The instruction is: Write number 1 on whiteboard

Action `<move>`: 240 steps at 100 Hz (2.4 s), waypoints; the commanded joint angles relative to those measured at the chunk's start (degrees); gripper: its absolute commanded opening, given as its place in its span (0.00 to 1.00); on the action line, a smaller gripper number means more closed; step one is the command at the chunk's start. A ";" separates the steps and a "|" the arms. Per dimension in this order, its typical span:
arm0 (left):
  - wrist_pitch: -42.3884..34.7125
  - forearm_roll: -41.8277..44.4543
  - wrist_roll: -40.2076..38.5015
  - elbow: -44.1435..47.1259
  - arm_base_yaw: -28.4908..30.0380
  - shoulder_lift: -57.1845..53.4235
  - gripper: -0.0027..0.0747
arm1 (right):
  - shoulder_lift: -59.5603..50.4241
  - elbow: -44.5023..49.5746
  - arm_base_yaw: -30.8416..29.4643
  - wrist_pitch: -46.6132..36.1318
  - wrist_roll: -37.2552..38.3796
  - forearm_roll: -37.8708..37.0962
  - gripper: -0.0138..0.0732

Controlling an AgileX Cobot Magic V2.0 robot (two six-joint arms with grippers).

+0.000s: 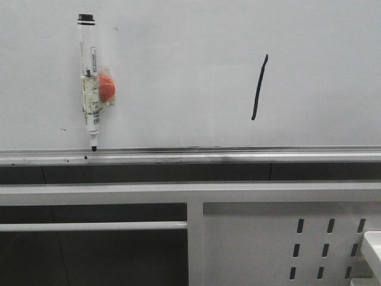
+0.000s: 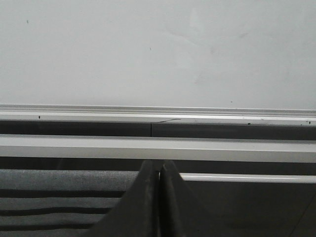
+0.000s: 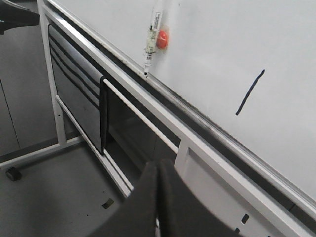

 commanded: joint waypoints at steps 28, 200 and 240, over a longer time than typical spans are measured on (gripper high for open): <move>-3.54 -0.28 0.05 2.06 -0.27 -1.29 0.01 | 0.54 0.32 -0.40 -9.96 0.20 8.53 0.08; -3.56 -0.39 0.05 2.06 -0.14 -1.18 0.01 | -10.12 16.95 -54.00 -7.36 6.97 5.64 0.08; -3.56 -0.39 0.05 2.06 -0.14 -1.18 0.01 | -10.12 16.95 -54.00 -7.36 6.97 5.64 0.08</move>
